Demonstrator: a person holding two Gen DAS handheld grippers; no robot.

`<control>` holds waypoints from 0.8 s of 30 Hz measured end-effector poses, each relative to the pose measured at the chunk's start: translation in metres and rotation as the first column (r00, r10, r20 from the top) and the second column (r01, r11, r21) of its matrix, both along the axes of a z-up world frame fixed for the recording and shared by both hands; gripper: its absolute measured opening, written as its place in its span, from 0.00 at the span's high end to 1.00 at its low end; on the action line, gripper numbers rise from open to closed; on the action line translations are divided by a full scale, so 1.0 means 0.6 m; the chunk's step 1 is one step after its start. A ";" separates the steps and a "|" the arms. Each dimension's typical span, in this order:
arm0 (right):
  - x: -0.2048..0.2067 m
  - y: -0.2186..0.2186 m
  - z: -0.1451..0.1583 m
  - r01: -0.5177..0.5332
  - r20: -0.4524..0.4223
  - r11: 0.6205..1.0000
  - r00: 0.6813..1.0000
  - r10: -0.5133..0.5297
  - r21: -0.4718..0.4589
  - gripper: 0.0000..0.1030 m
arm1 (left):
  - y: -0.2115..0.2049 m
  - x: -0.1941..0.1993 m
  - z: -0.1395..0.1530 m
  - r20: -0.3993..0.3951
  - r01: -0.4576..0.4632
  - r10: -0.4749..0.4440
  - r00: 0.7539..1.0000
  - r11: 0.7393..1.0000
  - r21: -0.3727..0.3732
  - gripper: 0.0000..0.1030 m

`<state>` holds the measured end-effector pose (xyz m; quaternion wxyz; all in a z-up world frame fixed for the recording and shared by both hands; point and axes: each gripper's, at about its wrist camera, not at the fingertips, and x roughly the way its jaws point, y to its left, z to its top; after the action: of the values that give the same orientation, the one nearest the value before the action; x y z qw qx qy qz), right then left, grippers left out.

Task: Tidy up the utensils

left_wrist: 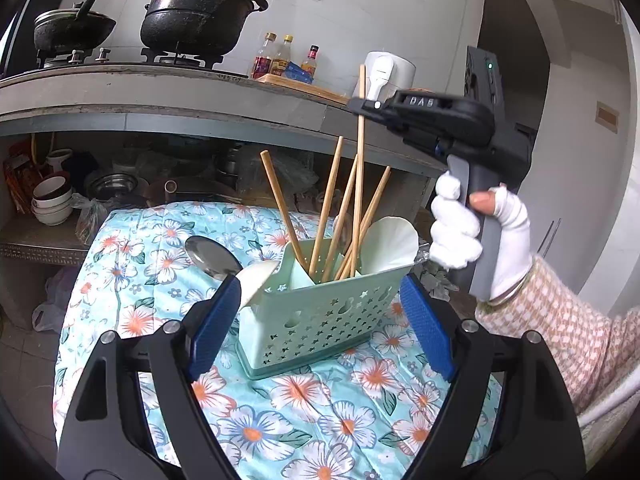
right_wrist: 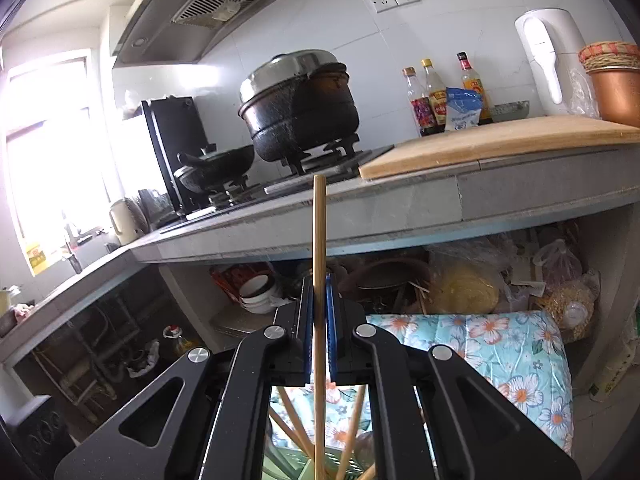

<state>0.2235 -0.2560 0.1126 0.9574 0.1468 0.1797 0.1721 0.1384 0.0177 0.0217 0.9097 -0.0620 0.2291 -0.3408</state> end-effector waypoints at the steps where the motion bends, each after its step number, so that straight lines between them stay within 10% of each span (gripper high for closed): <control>1: 0.001 -0.001 -0.009 0.000 -0.011 1.000 1.000 0.000 0.007 0.94 | 0.000 0.000 0.000 0.000 -0.002 0.002 1.000 1.000 0.001 0.24; 11: -0.020 -0.007 -0.064 -0.022 -0.112 0.999 0.993 0.026 0.037 0.92 | -0.004 0.001 0.000 -0.008 -0.009 0.009 1.000 1.000 -0.002 0.24; 15: -0.055 -0.012 -0.077 0.006 -0.136 0.999 0.991 -0.002 0.032 0.63 | -0.004 0.002 -0.001 -0.013 -0.010 0.010 1.000 1.000 -0.014 0.24; 24: -0.156 -0.041 -0.075 0.075 -0.096 0.996 0.993 -0.071 0.039 0.51 | -0.016 0.006 0.005 -0.029 -0.024 0.024 0.999 1.000 0.000 0.24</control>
<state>0.1300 -0.2804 0.0674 0.9501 0.1817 0.2155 0.1338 0.1421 0.0083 0.0247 0.9104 -0.0698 0.2412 -0.3288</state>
